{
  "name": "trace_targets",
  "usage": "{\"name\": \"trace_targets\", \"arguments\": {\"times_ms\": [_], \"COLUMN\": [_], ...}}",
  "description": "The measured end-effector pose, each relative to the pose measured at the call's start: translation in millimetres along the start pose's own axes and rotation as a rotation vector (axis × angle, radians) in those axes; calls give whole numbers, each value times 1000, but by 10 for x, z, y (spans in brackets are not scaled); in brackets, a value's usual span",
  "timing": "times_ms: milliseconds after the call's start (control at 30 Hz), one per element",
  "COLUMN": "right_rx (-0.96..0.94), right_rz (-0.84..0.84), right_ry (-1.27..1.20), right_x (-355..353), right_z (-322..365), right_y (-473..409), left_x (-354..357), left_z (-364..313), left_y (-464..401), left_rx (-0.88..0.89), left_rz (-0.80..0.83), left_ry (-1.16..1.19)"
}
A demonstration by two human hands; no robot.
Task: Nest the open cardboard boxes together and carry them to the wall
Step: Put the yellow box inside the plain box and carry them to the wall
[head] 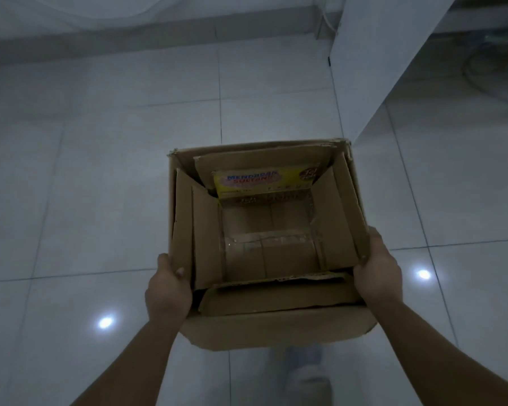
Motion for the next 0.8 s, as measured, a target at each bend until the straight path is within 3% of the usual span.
{"name": "trace_targets", "arguments": {"times_ms": [800], "right_rx": [-28], "right_rz": [-74], "right_ry": [89], "right_x": [-348], "right_z": [1318], "right_y": [-3687], "left_x": [148], "left_z": [-2899], "left_y": [-2863], "left_rx": [38], "left_rz": [-62], "left_ry": [78]}}
Point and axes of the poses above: each hand's wrist, its own y-axis away from the middle knuckle, its own x-axis out of the palm, z = x × y, the point moved 5 cm from there along -y, towards the middle knuckle, and after that the axes turned 6 degrees about -x, right-handed, at the moved point
